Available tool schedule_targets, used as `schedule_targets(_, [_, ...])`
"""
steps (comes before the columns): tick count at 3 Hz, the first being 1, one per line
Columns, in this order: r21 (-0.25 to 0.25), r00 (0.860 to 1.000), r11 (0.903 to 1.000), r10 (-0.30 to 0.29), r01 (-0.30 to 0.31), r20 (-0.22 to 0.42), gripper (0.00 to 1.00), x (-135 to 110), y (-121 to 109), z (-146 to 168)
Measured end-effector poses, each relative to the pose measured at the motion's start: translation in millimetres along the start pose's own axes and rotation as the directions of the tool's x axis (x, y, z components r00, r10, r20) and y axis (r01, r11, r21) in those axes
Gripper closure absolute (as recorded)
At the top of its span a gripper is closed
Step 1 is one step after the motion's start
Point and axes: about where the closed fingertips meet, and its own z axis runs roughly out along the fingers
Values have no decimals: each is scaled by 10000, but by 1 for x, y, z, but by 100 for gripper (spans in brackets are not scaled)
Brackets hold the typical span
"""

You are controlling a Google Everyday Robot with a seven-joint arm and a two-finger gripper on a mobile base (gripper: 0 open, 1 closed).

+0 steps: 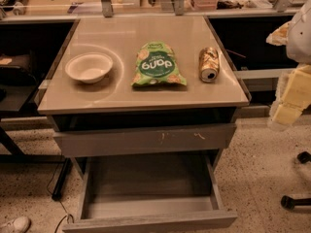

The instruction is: Close middle drawer

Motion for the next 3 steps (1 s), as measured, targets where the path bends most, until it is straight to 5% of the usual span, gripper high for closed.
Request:
schedule_targets(1, [0, 10000, 10000, 0, 0, 0, 0, 0, 0, 0])
schedule_targets(3, [1, 10000, 10000, 0, 0, 0, 42, 0, 0, 0])
